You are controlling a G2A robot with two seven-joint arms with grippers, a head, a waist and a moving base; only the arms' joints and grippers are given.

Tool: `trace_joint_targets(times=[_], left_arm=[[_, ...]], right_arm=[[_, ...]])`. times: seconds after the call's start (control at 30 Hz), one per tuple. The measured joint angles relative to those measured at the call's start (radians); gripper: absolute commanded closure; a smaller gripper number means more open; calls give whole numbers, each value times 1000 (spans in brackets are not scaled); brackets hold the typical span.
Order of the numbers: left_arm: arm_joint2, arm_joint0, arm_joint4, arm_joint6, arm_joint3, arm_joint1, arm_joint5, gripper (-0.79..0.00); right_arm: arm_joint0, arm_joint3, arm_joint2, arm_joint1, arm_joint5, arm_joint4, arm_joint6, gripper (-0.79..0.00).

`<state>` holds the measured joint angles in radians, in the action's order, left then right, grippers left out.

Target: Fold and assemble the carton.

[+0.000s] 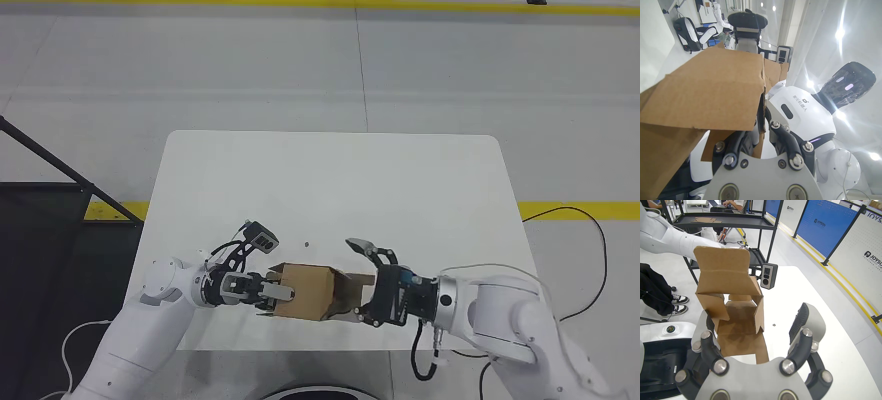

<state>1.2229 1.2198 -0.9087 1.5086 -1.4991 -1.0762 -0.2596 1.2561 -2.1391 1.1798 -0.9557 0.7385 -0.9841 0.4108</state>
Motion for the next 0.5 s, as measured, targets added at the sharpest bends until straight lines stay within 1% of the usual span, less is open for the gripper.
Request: trace_joint_targets(times=[0.5], left_arm=[[9,4,1,-8,1,-2,-11,0]], right_arm=[[31,-23,36,6,9,1,-6,-785]])
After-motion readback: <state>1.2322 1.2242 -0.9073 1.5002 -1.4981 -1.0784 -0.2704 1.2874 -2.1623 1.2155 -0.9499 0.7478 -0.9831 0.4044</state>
